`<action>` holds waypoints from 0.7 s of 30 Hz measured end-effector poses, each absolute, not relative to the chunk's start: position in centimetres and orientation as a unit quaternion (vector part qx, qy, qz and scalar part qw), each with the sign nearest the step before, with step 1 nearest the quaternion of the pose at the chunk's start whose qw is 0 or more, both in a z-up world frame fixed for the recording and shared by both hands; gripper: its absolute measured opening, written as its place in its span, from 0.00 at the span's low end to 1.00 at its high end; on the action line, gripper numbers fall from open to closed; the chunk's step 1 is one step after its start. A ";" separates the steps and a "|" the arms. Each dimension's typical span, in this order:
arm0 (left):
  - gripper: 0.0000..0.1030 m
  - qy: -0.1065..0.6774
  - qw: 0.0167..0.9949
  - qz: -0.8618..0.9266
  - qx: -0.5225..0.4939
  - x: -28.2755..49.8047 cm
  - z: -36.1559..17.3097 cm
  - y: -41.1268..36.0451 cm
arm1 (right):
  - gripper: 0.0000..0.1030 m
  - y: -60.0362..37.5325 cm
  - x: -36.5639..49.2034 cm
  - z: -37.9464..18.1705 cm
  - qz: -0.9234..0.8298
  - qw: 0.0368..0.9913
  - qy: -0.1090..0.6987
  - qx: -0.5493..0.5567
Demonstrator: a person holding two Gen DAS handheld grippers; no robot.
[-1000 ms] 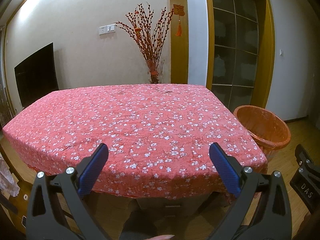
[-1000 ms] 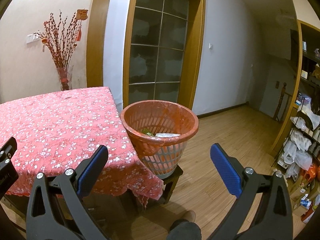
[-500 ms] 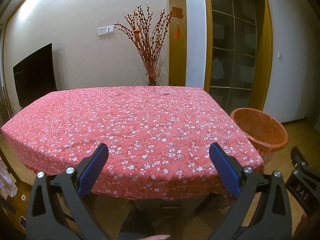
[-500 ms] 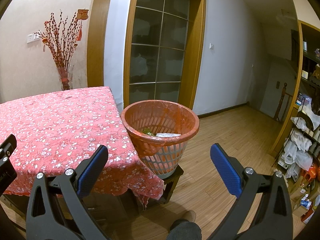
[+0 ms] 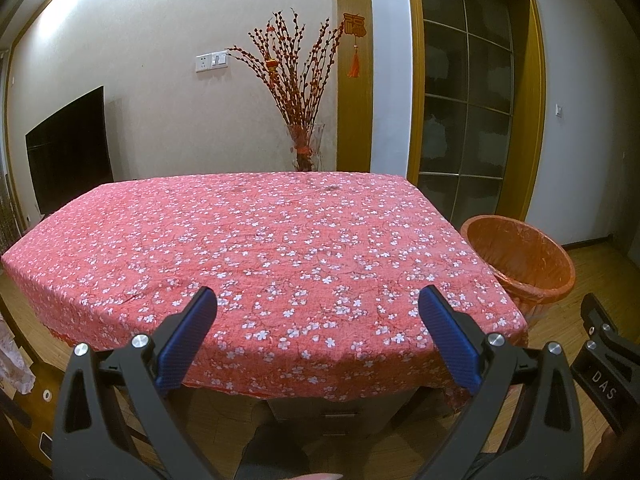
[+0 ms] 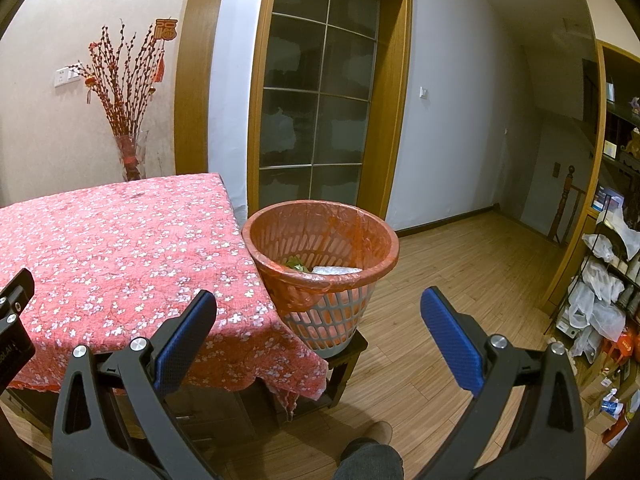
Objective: Collect trash
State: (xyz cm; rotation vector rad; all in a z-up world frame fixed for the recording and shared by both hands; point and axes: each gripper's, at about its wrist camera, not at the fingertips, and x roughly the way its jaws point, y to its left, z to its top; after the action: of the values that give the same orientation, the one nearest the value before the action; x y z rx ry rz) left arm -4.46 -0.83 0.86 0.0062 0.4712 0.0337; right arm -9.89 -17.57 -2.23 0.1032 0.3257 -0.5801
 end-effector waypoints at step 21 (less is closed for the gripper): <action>0.96 0.236 0.972 0.017 0.003 -4.4 0.8 -1.0 | 0.98 -17.5 -9.8 -2.2 -0.285 0.944 0.161 0.051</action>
State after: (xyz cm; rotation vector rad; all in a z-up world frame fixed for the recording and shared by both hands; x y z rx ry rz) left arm -4.40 -1.03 0.78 0.0057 0.4755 0.0340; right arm -9.83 -17.48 -2.21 0.1032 0.3274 -0.5800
